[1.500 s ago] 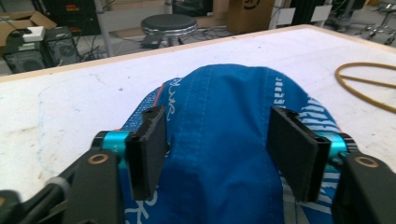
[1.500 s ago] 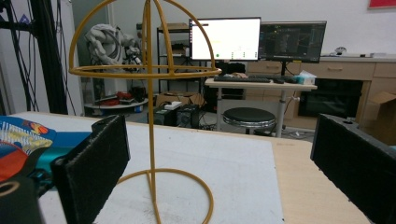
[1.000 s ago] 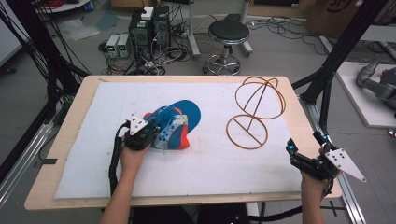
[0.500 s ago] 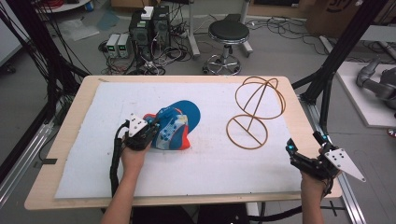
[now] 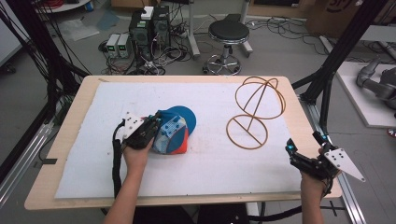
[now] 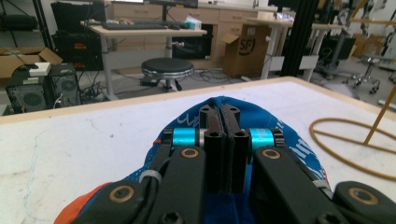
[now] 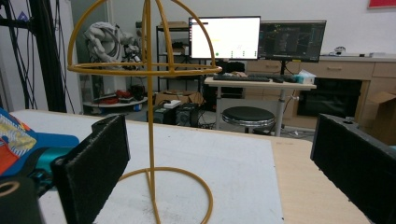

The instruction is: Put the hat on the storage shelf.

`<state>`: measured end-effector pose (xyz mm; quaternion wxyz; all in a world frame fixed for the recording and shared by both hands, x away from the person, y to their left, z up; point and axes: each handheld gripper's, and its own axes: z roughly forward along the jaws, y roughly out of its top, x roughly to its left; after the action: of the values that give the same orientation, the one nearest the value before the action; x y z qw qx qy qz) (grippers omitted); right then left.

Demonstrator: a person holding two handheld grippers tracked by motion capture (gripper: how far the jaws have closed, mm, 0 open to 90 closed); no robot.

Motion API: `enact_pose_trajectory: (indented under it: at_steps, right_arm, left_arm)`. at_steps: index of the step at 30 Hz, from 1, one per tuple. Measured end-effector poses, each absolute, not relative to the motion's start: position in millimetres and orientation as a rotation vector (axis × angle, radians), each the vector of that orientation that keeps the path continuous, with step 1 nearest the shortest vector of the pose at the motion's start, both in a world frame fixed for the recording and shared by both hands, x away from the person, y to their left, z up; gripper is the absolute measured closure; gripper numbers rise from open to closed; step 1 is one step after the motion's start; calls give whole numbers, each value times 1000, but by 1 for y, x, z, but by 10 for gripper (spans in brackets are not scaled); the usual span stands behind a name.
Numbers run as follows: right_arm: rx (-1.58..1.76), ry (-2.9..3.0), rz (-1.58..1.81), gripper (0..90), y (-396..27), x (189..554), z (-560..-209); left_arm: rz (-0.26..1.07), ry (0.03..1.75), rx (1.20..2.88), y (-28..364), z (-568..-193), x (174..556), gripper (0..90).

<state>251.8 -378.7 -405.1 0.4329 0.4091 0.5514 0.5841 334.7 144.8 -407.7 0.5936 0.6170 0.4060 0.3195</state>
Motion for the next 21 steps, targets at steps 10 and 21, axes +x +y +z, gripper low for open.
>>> enact_pose_trajectory:
  at_steps: [10, 21]
  right_arm:
    - [1020, 1374, 1453, 42, -379, 252, -405]
    - [1028, 1372, 1455, 42, -379, 252, -405]
  left_arm:
    - [745, 933, 1370, 142, -391, 332, 883]
    - [745, 918, 1317, 139, -371, 333, 883]
